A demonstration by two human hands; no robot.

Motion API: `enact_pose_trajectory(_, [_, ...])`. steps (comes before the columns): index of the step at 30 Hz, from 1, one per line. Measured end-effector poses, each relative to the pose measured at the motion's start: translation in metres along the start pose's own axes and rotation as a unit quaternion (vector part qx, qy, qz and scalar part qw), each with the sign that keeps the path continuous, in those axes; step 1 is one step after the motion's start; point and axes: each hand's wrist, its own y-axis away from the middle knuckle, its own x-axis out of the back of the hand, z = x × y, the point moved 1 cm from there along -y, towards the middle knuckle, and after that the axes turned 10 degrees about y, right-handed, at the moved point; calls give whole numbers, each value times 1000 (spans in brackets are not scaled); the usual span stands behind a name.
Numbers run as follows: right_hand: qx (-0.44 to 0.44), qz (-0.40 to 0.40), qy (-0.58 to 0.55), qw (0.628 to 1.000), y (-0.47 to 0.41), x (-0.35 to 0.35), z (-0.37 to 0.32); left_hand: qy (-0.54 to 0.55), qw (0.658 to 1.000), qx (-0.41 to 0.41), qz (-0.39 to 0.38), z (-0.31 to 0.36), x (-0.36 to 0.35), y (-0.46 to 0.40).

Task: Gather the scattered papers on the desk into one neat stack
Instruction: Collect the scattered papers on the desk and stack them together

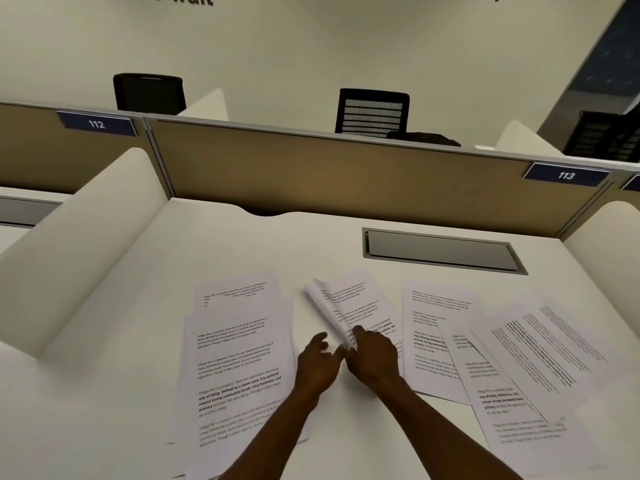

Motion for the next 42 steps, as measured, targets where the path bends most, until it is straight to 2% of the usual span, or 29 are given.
enact_pose_trajectory(5, [-27,31,-122,992,8,-2,2,140,986,86,-13,2,-11,-25])
enact_pose_trajectory(8, [3,25,-168,986,18,-3,-3,202,976,84,-6,2,-10,-30])
enact_pose_trajectory(14, [41,-7,-255,966,29,-12,-11,173,984,30,25,-2,10,-23])
enact_pose_trajectory(16, [67,-37,-265,961,31,-11,-14,160,986,4,41,0,18,-17])
enact_pose_trajectory(18, [72,-34,-271,959,30,-4,-14,163,985,-12,48,2,28,-11])
enact_pose_trajectory(22, [-27,16,-294,955,18,6,-10,192,981,-24,35,12,53,0])
enact_pose_trajectory(24, [-74,-11,-301,951,12,8,-9,241,970,-16,15,16,68,4])
enact_pose_trajectory(26, [-111,-80,-364,921,8,11,-11,301,954,-5,-16,19,83,8])
enact_pose_trajectory(29, [-167,-189,-537,805,3,9,-21,338,940,-3,-38,18,104,11])
enact_pose_trajectory(30, [-173,-209,-574,773,3,7,-25,330,944,-6,-27,15,112,11])
enact_pose_trajectory(33, [-177,-225,-618,732,5,3,-40,260,965,-12,44,1,138,8])
enact_pose_trajectory(35, [-184,-218,-620,731,5,2,-51,202,974,-18,95,-9,156,7])
enact_pose_trajectory(42, [-102,-199,-555,801,7,-3,-84,23,971,-20,238,-21,190,15])
